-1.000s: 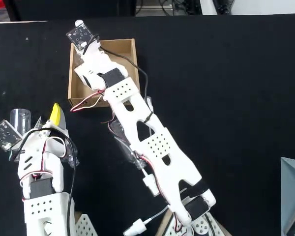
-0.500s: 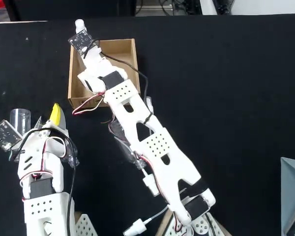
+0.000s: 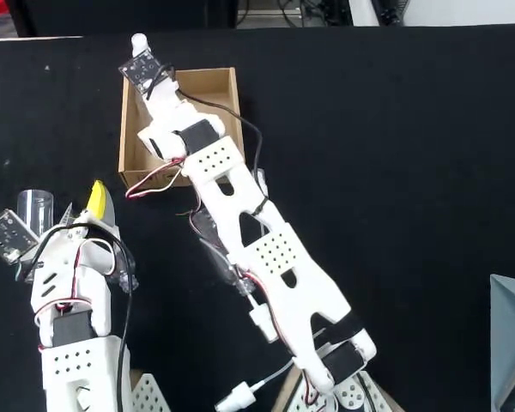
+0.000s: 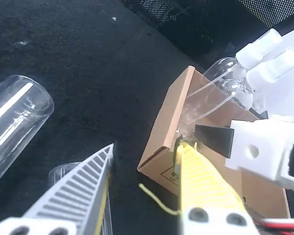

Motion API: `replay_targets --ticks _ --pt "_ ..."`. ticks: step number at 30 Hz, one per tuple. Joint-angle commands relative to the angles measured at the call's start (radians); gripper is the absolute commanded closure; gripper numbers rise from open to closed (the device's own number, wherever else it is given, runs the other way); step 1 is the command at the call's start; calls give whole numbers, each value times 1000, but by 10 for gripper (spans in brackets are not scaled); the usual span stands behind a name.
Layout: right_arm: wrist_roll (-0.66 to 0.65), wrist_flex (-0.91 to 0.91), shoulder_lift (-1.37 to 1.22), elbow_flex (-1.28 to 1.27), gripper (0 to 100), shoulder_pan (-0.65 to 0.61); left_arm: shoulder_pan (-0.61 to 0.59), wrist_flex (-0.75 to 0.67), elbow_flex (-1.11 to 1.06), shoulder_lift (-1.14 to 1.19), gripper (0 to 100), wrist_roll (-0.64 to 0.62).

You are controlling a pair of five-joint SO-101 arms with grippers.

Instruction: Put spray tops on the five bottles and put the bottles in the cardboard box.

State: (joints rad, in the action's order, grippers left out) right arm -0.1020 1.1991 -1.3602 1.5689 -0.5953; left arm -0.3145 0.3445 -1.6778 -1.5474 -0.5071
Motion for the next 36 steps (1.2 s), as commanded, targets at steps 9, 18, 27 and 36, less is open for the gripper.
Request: replay_targets --ticks 9,18,27,36 --pt "-2 189 85 107 786 -18 8 -25 -15 -14 812 12" --pt "-2 364 142 107 786 -12 8 -25 -15 -14 812 12" --pt "-2 516 242 107 786 -12 8 -25 -15 -14 812 12" --pt "0 566 321 104 786 -15 5 -25 -15 -14 812 12"
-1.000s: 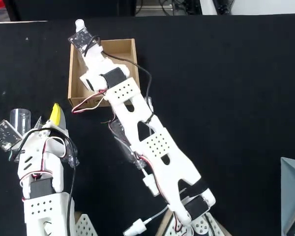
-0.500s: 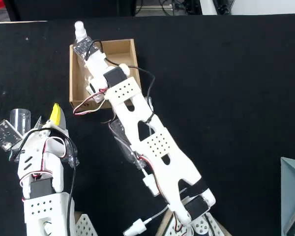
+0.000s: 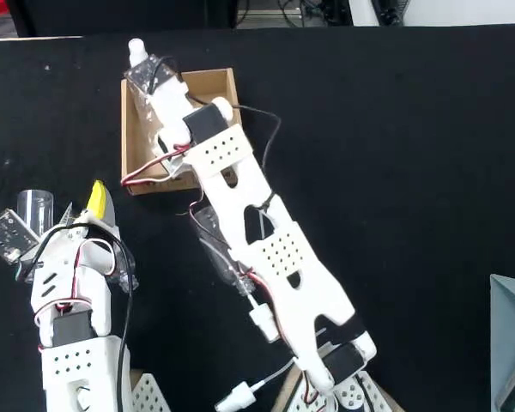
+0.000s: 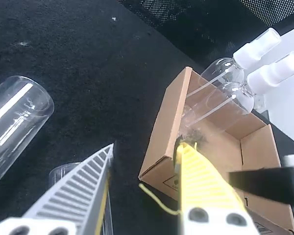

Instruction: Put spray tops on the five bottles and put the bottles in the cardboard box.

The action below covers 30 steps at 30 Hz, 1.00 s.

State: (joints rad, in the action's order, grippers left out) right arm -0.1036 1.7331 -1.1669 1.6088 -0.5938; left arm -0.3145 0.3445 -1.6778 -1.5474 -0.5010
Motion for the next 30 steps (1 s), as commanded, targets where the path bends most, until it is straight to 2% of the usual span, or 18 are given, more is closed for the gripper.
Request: replay_targets --ticks 1,8,22,30 --pt "2 34 137 61 787 -15 5 -25 -15 -14 812 6" --pt "2 35 216 -13 787 -17 1 -25 -15 -14 812 6" --pt "0 32 662 -581 787 -15 -4 -18 -13 -14 816 5" --pt "-2 29 849 -762 787 -15 -148 -21 16 -15 816 -2"
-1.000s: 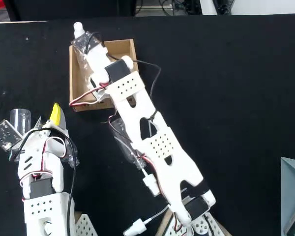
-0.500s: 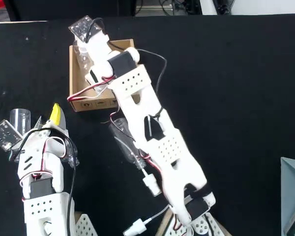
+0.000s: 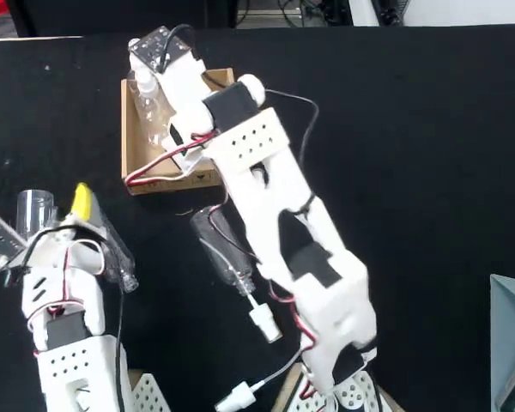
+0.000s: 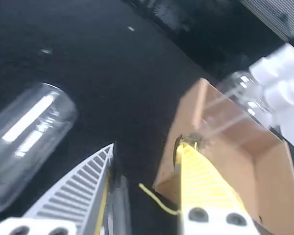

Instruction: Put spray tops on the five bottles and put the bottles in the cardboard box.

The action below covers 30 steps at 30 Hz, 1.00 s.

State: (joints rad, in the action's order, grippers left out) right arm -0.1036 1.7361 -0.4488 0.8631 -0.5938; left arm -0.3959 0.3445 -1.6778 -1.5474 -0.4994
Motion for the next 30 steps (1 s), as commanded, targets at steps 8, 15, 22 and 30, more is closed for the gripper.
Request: replay_targets --ticks 8,15,22,30 --pt "3 23 219 -94 786 -25 -214 -23 39 -15 816 -3" --pt "8 21 222 -94 786 -106 -355 -14 31 -89 816 -5" --pt "60 -25 219 -102 786 -236 -404 69 -21 -287 817 -5" --pt "107 -114 154 -151 786 -327 -446 98 1 -275 817 -5"
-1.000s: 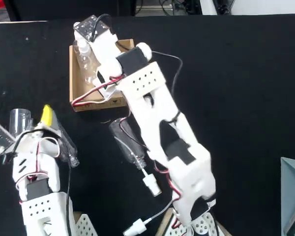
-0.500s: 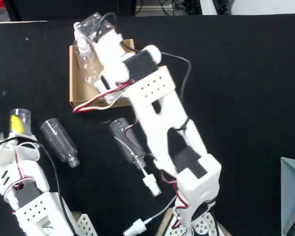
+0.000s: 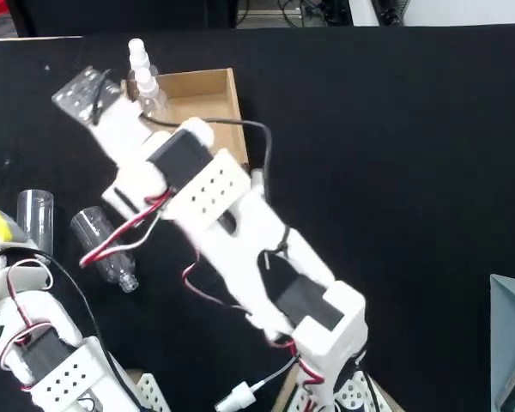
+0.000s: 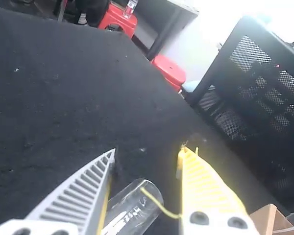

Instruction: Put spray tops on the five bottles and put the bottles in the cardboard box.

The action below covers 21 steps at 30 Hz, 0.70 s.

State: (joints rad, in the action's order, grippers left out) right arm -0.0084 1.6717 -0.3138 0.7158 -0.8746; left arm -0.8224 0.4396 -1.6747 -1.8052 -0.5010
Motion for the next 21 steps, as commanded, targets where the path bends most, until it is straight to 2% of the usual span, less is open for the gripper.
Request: replay_targets --ticks 1,6,12,17,21 --pt "12 -60 1 -7 786 -55 -19 3 -2 -17 817 -3" --pt "12 -100 -77 1 786 -101 -24 3 -1 -17 817 -3" --pt "104 -203 -193 -1 786 -129 -113 3 7 -17 817 -5" --pt "104 -230 -237 -1 786 -149 -148 3 8 -17 817 -6" --pt "104 -255 -272 1 786 -160 -219 -12 5 -17 817 -86"
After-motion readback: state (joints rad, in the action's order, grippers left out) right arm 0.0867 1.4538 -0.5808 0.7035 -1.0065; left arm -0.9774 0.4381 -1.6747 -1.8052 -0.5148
